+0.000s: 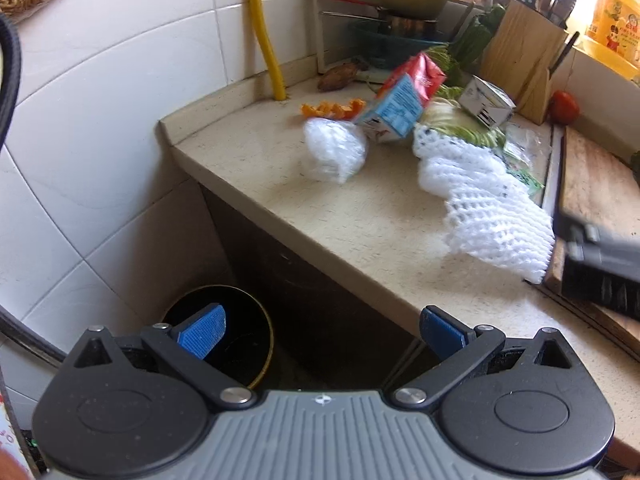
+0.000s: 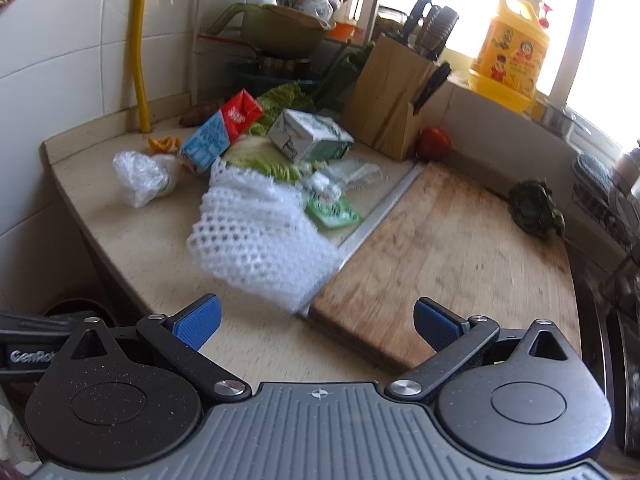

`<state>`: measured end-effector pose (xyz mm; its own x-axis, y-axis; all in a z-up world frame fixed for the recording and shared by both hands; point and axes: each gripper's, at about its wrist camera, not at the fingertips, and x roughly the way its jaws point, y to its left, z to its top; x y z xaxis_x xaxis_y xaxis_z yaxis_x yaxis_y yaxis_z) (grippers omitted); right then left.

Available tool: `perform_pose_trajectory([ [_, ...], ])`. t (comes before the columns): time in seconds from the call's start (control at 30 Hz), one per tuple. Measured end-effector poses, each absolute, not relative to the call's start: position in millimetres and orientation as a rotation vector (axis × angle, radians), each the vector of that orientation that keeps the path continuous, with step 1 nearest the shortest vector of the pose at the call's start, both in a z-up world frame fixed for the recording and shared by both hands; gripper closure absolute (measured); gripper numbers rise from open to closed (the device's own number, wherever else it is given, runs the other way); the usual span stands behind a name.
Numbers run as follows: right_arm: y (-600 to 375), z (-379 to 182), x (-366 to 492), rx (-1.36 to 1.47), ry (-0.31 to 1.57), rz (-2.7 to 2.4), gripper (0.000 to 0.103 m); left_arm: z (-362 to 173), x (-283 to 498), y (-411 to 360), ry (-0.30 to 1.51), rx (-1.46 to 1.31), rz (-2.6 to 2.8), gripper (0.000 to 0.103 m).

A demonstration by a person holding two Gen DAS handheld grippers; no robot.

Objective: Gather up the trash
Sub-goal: 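Reach left tool to red Ice Tea carton while right tool reaches white milk carton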

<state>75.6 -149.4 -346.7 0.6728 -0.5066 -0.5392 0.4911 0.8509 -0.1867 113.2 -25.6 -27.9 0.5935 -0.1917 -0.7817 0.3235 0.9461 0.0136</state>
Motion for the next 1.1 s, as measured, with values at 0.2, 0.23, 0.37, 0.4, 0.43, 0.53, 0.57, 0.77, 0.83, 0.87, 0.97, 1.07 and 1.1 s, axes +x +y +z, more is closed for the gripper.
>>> perform_pose_trajectory([
  [0.2, -188.0, -335.5, 91.3, -0.122, 0.518, -0.425, 0.000, -32.6, 119.7, -48.3, 0.988, 0.123, -0.270, 0.000],
  [0.23, -194.7, -334.7, 94.2, -0.131, 0.508, -0.399, 0.000, -32.6, 122.3, -49.5, 0.998, 0.100, -0.258, 0.000],
  [0.37, -216.0, -334.8, 108.7, -0.161, 0.516, -0.287, 0.000, -33.6, 128.7, -49.1, 1.032, 0.016, -0.279, 0.000],
  [0.4, -218.6, -336.4, 110.1, -0.175, 0.509, -0.245, 0.000, -33.8, 130.6, -49.2, 1.034, 0.022, -0.249, 0.001],
  [0.43, -220.1, -338.4, 111.4, -0.194, 0.504, -0.215, 0.000, -33.2, 133.4, -48.8, 1.027, 0.037, -0.208, 0.001],
  [0.53, -220.4, -347.2, 118.6, -0.251, 0.525, -0.135, 0.000, -23.7, 142.1, -48.0, 0.934, 0.069, -0.153, 0.006],
  [0.57, -220.0, -352.2, 123.0, -0.265, 0.551, -0.108, 0.000, -20.4, 145.0, -48.8, 0.887, 0.089, -0.149, 0.006],
  [0.77, -213.3, -369.7, 138.8, -0.292, 0.619, -0.031, 0.001, -17.5, 189.9, -70.1, 0.759, 0.323, -0.244, 0.005],
  [0.83, -212.3, -370.5, 144.4, -0.291, 0.626, -0.037, 0.001, -16.7, 208.5, -74.2, 0.730, 0.375, -0.260, 0.006],
  [0.87, -211.4, -370.6, 147.0, -0.289, 0.633, -0.041, 0.002, -15.6, 216.0, -75.0, 0.701, 0.396, -0.269, 0.006],
  [0.97, -210.4, -369.7, 152.8, -0.278, 0.643, -0.057, 0.003, -15.0, 235.5, -79.4, 0.694, 0.429, -0.325, 0.006],
  [1.07, -213.2, -369.4, 158.8, -0.268, 0.657, -0.098, 0.004, -24.0, 255.6, -82.5, 0.735, 0.435, -0.375, 0.017],
  [1.1, -215.2, -367.8, 159.9, -0.253, 0.658, -0.115, 0.004, -28.6, 264.4, -87.2, 0.751, 0.438, -0.385, 0.029],
])
